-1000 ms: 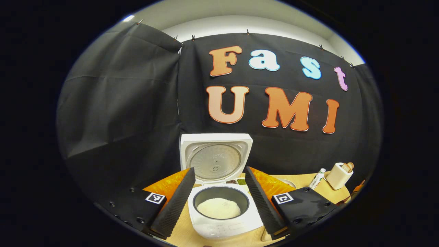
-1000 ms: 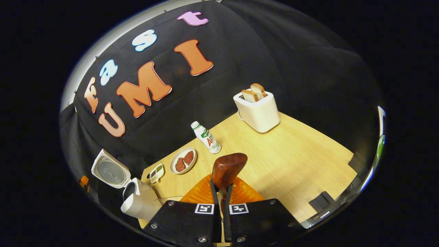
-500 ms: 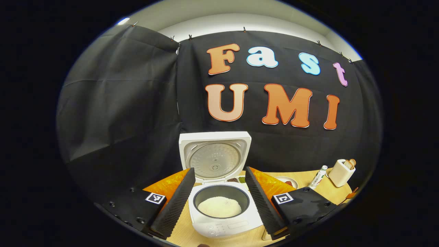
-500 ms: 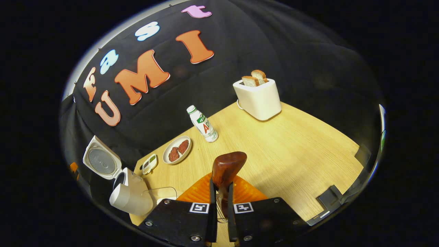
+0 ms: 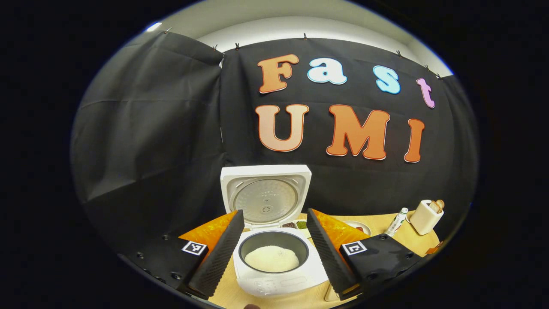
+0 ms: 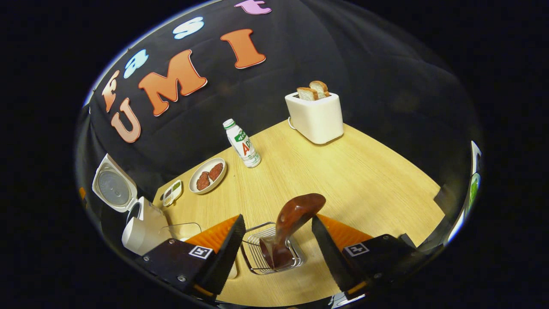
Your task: Close the left gripper, press the button to open the rice cooker; take a wooden spoon from the chopstick holder with the right hand, scoop a spoonful of rice and pour it into the rice cooker, then put the wooden spoon back into the chopstick holder.
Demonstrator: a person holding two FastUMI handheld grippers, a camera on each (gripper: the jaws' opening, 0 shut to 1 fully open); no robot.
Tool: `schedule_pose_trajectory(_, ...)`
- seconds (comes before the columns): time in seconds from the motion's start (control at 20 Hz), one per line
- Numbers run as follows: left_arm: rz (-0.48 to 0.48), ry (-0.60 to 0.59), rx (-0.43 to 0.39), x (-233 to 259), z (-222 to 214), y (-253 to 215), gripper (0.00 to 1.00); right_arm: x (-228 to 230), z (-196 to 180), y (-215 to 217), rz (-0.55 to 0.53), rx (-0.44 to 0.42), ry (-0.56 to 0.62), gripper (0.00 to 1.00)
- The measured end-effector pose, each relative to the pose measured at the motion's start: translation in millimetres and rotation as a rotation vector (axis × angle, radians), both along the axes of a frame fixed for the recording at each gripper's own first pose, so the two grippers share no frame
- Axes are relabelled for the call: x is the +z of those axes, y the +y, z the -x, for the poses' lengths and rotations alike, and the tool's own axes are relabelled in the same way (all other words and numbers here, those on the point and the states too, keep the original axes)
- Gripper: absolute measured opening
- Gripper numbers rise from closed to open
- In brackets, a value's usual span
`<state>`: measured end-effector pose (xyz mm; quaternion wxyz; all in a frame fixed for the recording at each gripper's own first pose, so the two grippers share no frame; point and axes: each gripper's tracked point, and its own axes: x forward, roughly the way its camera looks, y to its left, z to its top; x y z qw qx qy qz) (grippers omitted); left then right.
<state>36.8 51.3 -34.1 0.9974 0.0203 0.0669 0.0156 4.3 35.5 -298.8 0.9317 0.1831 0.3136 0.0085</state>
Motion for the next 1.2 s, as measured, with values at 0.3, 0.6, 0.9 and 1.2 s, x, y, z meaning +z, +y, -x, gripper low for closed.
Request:
schedule_pose_trajectory(0.3,0.045,-0.02,0.019,20.7,-13.7,-3.3,0.99,28.2,-15.2,-36.8,0.089,-0.056,-0.061,0.95)
schedule_pose_trajectory(0.6,0.108,-0.002,0.023,51.1,-77.9,-6.6,0.99,68.9,-29.7,-64.6,0.156,-0.087,-0.15,0.95)
schedule_pose_trajectory(0.9,0.108,0.056,0.008,65.2,-161.7,-10.0,0.98,85.4,-30.4,-66.7,0.226,-0.061,-0.195,0.95)
schedule_pose_trajectory(1.2,0.084,0.145,0.048,65.6,-229.7,19.2,0.98,84.4,-27.1,-65.2,0.231,-0.064,-0.192,0.95)
